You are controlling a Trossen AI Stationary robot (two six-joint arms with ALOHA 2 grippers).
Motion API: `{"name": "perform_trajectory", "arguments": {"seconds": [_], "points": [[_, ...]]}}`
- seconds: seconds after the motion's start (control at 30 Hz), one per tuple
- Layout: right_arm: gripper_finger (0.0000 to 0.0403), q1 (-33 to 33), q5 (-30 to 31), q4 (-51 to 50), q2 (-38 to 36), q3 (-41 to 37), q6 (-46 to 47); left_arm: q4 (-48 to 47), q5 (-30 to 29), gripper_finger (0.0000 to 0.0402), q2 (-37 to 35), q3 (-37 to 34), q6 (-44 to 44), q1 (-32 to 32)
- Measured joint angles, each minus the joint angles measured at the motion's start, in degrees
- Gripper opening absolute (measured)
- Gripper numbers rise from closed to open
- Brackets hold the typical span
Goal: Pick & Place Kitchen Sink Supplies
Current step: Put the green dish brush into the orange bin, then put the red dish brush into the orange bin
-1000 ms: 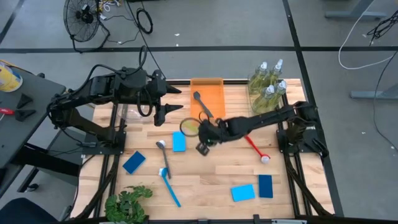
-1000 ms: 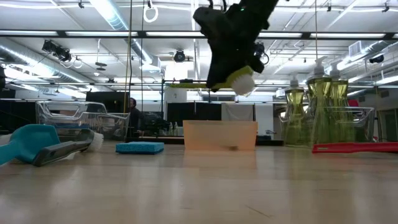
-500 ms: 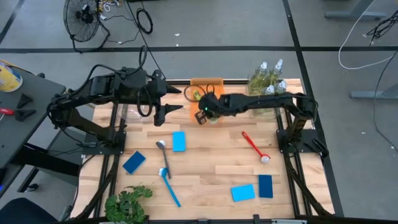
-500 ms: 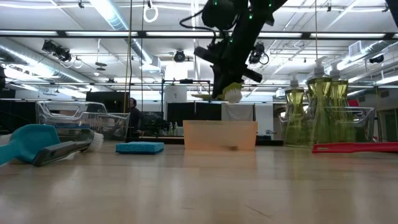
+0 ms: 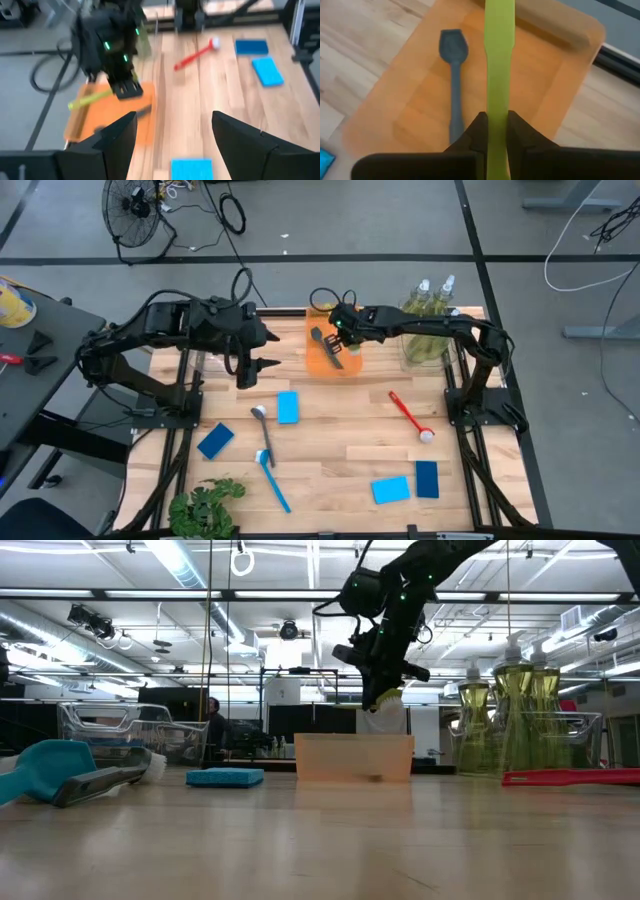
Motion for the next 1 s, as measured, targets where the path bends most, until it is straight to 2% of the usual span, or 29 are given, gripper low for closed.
{"name": "perform_trajectory", "arguments": {"seconds": [0.13, 0.33, 0.6, 0.77, 1.0], "points": [[0.0029, -1.27, -0.02, 0.02, -0.01, 0.0, -0.23, -2.25, 0.4, 0.0264, 0.0, 0.0, 0.13, 1.86], [0.0029, -2.21, -0.04, 0.11, -0.02, 0.0, -2.0, -3.29, 7.59, 0.0264, 0.0, 0.0, 3.03, 7.89], [0.0033, -2.65, -0.04, 0.15, -0.02, 0.0, -2.59, -6.88, 12.98, 0.0264, 0.0, 0.0, 4.86, 17.59], [0.0076, -2.65, 0.0, 0.15, -0.02, 0.0, -2.41, -7.38, 16.38, 0.0264, 0.0, 0.0, 5.47, 20.35], [0.0156, -2.65, 0.28, 0.15, -0.02, 0.0, -1.5, -7.95, 16.7, 0.0264, -1.24, -0.09, 4.06, 20.39]]}}
